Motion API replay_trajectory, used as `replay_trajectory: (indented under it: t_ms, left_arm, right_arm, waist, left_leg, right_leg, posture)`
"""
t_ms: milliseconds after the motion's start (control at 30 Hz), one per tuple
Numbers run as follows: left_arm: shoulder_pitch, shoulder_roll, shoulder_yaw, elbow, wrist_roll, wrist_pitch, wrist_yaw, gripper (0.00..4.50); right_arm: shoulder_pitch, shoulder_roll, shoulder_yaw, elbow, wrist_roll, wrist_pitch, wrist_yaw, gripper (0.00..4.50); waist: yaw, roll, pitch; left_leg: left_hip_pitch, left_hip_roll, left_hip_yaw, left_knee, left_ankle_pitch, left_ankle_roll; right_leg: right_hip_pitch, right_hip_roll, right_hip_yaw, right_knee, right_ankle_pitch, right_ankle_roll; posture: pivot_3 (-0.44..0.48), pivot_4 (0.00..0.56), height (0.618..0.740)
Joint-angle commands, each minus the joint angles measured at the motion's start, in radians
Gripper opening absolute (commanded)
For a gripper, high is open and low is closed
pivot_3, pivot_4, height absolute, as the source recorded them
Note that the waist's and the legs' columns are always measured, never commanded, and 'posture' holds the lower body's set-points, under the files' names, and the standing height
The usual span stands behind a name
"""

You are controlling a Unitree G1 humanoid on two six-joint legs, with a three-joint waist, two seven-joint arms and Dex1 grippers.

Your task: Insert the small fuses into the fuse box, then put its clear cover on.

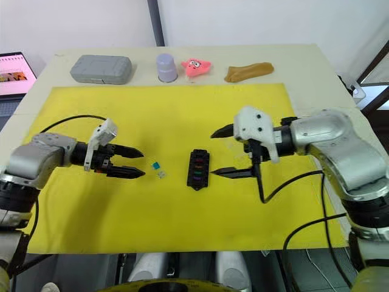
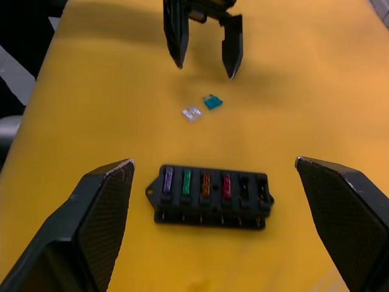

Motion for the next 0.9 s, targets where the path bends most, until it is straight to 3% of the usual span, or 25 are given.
replay_trajectory:
  t_ms: [33,200,300,400,900]
  left_arm:
    - [-0.049,0.004,-0.018,0.028,-0.021,0.085,-0.043,4.5]
    - [-0.093,-0.024,-0.018,0.099,-0.062,0.22,-0.066,4.5]
    - [-0.119,-0.057,-0.007,0.15,-0.087,0.294,-0.062,3.65]
    - [-0.133,-0.079,-0.027,0.186,-0.081,0.329,-0.053,2.13]
    - [-0.205,-0.163,-0.072,0.371,-0.004,0.299,-0.051,2.13]
  right_arm:
    - [-0.059,0.034,0.049,-0.029,-0.012,0.048,-0.047,4.48]
    - [-0.09,0.081,0.087,-0.025,-0.029,0.049,-0.078,4.48]
    - [-0.094,0.099,0.096,-0.026,-0.034,0.047,-0.09,4.5]
    - [-0.095,0.104,0.1,-0.025,-0.039,0.045,-0.094,4.5]
    - [-0.08,0.094,0.089,-0.055,-0.033,0.073,-0.11,4.5]
  waist:
    - [0.001,0.0,0.0]
    - [0.004,0.0,0.0]
    - [0.004,0.0,0.0]
    - [0.002,0.0,0.0]
    - [0.005,0.0,0.0]
  left_leg:
    - [0.0,0.0,0.0,0.0,0.0,0.0]
    - [0.0,-0.001,0.0,0.001,0.0,0.0]
    - [0.0,-0.001,0.0,0.001,0.0,0.0]
    - [0.0,-0.001,0.0,0.001,0.0,0.0]
    - [0.0,-0.002,-0.001,0.001,0.001,-0.001]
  right_leg:
    - [0.0,0.0,0.0,0.0,0.0,0.0]
    - [0.0,-0.001,0.0,0.001,0.0,0.0]
    - [0.0,-0.001,0.0,0.001,0.0,0.0]
    - [0.0,-0.001,0.0,0.001,0.0,0.0]
    - [0.0,-0.001,0.0,0.001,0.0,0.0]
  posture:
    - [0.0,0.15,0.74]
    - [0.0,0.15,0.74]
    - [0.0,0.15,0.74]
    - [0.0,0.15,0.74]
    - [0.0,0.15,0.74]
